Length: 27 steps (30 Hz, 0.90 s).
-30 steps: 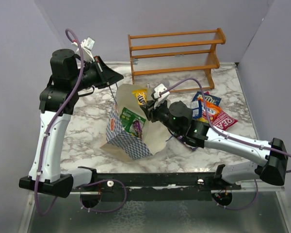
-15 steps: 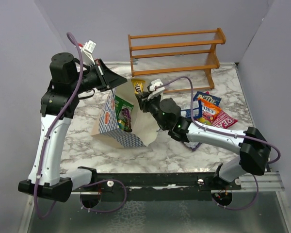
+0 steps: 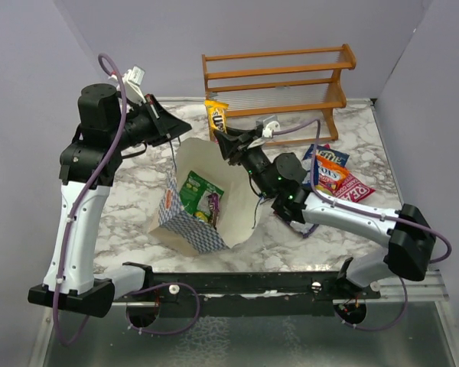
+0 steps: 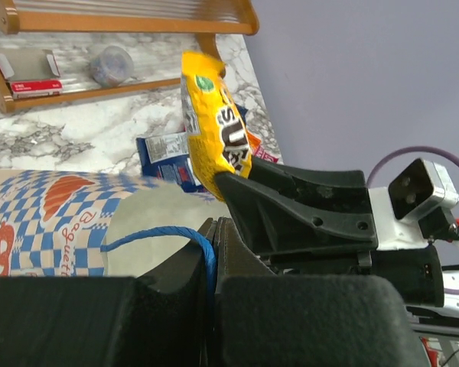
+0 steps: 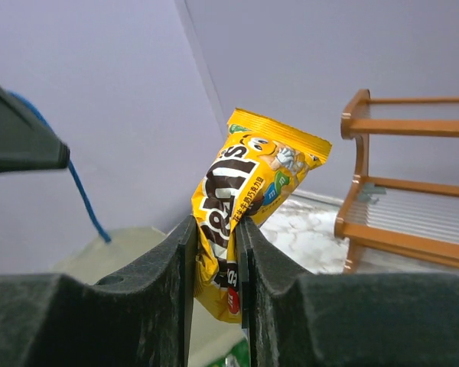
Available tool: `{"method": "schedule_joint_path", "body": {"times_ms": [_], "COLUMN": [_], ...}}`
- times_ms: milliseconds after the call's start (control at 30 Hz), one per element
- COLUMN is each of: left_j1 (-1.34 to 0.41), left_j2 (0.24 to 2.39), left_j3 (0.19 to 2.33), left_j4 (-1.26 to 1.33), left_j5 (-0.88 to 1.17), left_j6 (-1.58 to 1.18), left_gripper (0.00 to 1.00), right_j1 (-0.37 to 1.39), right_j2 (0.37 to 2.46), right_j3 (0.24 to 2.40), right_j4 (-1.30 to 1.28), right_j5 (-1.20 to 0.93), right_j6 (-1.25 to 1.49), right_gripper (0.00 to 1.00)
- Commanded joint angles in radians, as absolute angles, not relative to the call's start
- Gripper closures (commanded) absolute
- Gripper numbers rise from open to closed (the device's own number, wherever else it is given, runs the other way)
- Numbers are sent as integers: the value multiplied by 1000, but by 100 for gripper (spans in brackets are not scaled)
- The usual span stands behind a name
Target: Take the snacks out of the paper bag
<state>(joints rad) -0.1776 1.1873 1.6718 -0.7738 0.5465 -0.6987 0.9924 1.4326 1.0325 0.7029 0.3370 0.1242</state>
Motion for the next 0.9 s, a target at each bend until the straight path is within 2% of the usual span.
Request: {"method": "schedule_joint_path", "body": {"times_ms": [0, 233, 300, 433, 667, 867], "left_j1": [-175, -175, -175, -175, -175, -175], "left_j2": [1167, 1177, 1185, 1197, 1273, 1335], "left_j3": [1657, 1667, 1685, 1742, 1938, 2069], "left_j4": [-689, -666, -704, -831, -1022, -1102], "left_j5": [643, 738, 711, 528, 297, 239], "left_j6": [-713, -703, -678, -626, -497, -376], "left_gripper": [100, 100, 100, 100, 100, 100], "right_j1": [974, 924, 917, 906, 813, 703], "right_j2": [1546, 1718, 1723, 1683, 1523, 1376], "right_j3": [1145, 1360, 1408, 1479, 1462, 1324], "right_j4": [851, 870, 829, 664, 356, 133], "right_j5": [318, 345, 347, 384, 349, 262], "right_j6": [143, 89, 83, 42, 30, 31], "right_gripper": [76, 76, 76, 76, 76, 75]}}
